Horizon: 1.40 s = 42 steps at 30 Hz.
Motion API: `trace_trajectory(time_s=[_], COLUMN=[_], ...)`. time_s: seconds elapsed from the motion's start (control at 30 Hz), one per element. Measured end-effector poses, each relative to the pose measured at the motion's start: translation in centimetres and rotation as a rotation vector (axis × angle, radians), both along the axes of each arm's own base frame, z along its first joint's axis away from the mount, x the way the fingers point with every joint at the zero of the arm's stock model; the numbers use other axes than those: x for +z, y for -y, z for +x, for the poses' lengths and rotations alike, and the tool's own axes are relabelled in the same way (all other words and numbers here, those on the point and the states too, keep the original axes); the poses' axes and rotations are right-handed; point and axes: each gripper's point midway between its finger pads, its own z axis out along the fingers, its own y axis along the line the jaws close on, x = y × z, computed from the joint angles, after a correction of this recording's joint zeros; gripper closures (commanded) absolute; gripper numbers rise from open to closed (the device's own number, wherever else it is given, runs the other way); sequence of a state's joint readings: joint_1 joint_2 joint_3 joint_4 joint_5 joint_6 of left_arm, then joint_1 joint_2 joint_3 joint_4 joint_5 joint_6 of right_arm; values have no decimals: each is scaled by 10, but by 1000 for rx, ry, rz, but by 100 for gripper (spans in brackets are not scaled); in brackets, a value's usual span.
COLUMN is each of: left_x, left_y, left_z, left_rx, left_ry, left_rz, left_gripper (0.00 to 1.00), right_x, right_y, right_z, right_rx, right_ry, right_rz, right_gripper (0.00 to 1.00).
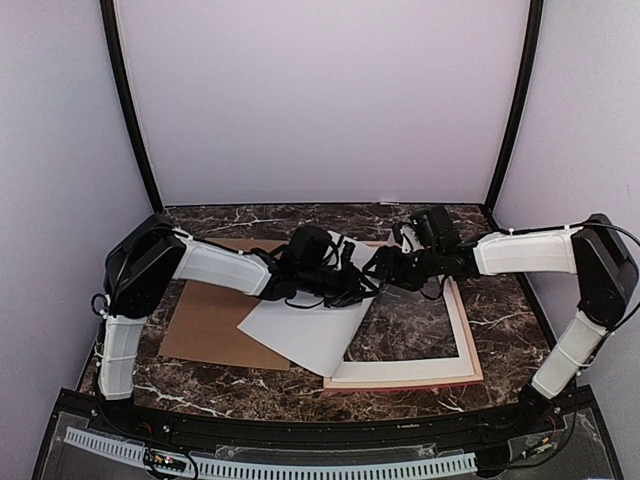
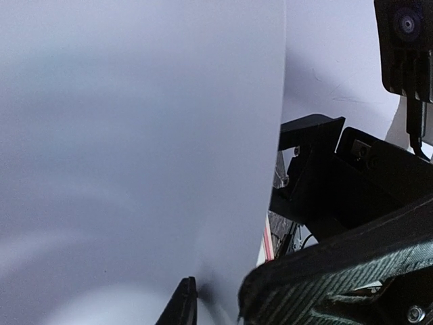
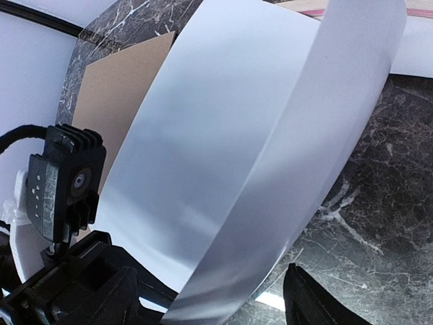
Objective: Put the photo into the frame
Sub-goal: Pass from the left arm to the right
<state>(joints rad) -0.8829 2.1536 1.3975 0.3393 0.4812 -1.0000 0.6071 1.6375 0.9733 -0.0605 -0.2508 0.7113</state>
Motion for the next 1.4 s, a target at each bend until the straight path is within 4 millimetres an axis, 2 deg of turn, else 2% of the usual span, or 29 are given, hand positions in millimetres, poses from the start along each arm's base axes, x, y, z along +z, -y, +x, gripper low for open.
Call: trace_trajectory(time_s=[0.13, 0.23, 0.4, 0.5, 0.7, 0.87, 1.07, 1.2, 1.4], left_x=[-3, -1, 0, 0, 0, 1, -3, -4, 21], left_y=[2, 3, 4, 4, 4, 5, 3, -5, -22], left_z=[-3, -4, -6, -6, -8, -11, -14, -18, -17], left_rx=[-8, -14, -22, -26, -35, -54, -82, -107, -140], left_ry=[-12, -15, -16, -18, -20, -18, 18, 63, 189], left_rz=[-7, -16, -23, -25, -27, -30, -5, 42, 103], left_gripper=[67, 65, 64, 62, 52, 46, 44, 42, 41], right_x=[-6, -9, -15, -21, -28, -31, -35, -39, -44], right_y=[1, 2, 5, 10, 17, 28, 50, 67, 107], right_z=[1, 2, 5, 5, 9, 15, 24, 22, 7], right_rx=[-10, -17, -35, -49, -71, -86, -93, -53, 54], right_ry=[-13, -18, -22, -28, -26, -18, -10, -20, -69], right_rz=[-7, -13, -26, -43, -71, -100, -140, -176, -260], right_gripper=[31, 38, 58, 66, 80, 99, 100, 100, 100])
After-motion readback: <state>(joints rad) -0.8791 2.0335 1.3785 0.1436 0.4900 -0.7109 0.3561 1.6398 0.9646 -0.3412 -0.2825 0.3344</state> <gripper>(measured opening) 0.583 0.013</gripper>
